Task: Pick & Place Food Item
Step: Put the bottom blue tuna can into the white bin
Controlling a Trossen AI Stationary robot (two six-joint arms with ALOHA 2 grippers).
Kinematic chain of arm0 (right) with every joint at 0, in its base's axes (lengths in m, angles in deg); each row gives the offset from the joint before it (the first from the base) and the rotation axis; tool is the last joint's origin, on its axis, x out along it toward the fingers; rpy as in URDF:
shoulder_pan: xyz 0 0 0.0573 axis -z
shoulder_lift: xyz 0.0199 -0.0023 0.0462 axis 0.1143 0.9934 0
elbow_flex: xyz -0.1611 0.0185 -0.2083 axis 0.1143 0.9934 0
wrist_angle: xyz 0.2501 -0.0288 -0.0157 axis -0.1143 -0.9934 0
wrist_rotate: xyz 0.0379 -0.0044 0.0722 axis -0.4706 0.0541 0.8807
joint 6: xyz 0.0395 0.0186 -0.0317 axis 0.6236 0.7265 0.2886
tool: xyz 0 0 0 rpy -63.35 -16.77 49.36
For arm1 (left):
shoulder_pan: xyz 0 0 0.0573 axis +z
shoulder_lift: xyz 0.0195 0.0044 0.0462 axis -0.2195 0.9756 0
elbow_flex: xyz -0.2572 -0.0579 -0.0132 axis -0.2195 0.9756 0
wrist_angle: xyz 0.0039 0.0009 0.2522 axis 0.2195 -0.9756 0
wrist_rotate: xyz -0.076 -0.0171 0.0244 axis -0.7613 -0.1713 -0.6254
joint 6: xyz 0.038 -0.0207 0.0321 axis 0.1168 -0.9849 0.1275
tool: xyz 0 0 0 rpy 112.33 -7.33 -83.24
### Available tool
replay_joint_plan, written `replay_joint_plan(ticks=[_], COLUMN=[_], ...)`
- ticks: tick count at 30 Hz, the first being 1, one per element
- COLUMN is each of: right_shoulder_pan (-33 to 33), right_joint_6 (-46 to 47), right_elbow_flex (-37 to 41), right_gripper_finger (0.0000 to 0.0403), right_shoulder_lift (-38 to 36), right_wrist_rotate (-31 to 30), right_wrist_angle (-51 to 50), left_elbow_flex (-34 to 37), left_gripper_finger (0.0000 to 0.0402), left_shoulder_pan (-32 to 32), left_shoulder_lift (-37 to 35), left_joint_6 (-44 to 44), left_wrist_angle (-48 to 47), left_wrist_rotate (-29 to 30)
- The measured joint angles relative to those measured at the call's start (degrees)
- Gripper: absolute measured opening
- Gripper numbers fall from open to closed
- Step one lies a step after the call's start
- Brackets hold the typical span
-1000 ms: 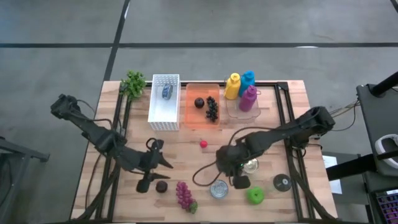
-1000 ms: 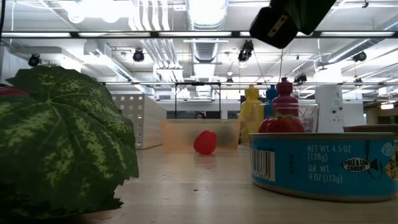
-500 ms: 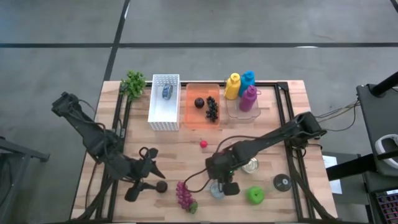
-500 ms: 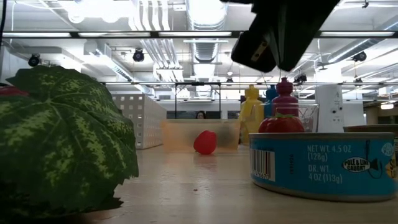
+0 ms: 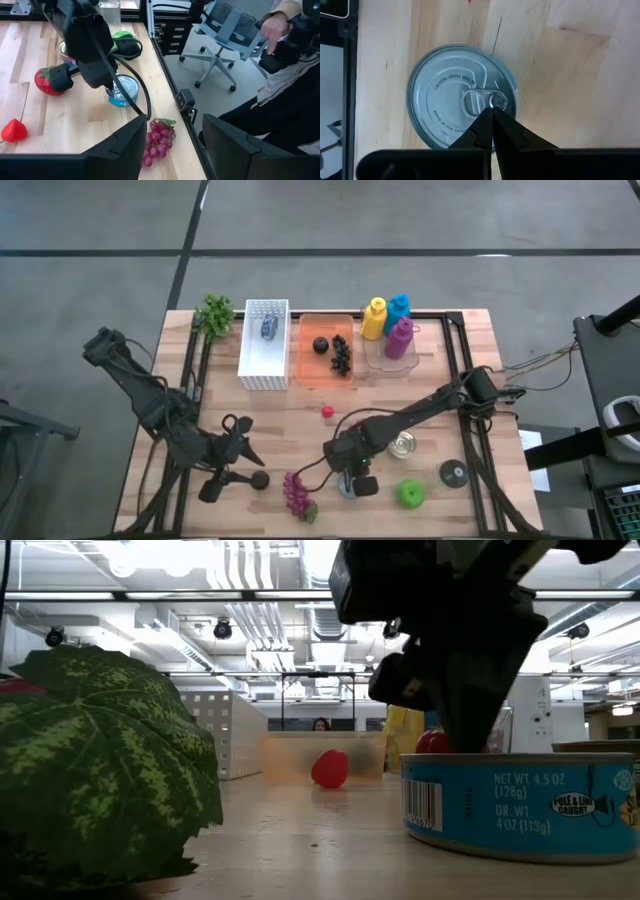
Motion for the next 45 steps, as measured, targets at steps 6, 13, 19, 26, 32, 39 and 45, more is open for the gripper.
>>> replay_joint_plan(ticks=[6,13,19,26,32,39,45], right_shoulder_pan=[1.4,4.2,6.5,9.1,10.9,12.6,12.8], right_joint_6=[-0.8,-0.8,-1.2,-1.3,0.9,7.6,10.3], right_elbow_flex=[0.0,-0.1,-0.1,0.0,0.0,0.0,0.1], right_gripper_finger=[0.0008,0.0008,0.0008,0.0008,0.0009,0.0009,0.0009], right_shoulder_lift=[0.4,1.3,1.5,1.5,1.6,1.6,1.1], right_wrist_rotate=[-1.4,-5.1,-8.0,-11.5,-12.6,-12.5,-12.6], right_wrist_angle=[1.0,5.1,8.5,10.2,10.3,10.3,10.0], left_elbow_flex=[0.0,0.0,0.0,0.0,0.0,0.0,0.0], left_gripper_finger=[0.0187,0.0182,0.0183,0.0193,0.0202,0.0209,0.0214], left_shoulder_pan=[0.0,0.0,0.0,0.0,0.1,0.0,0.0], left_shoulder_lift=[-0.6,-0.8,-1.2,-1.2,-1.3,-1.3,-1.3], left_joint_6=[0.1,0.2,0.2,0.2,0.1,0.2,0.1], left_wrist_angle=[0.0,-0.2,-0.4,-0.4,-1.1,-1.3,-2.4], left_wrist_rotate=[0.0,0.3,0.5,0.4,0.4,0.4,0.4])
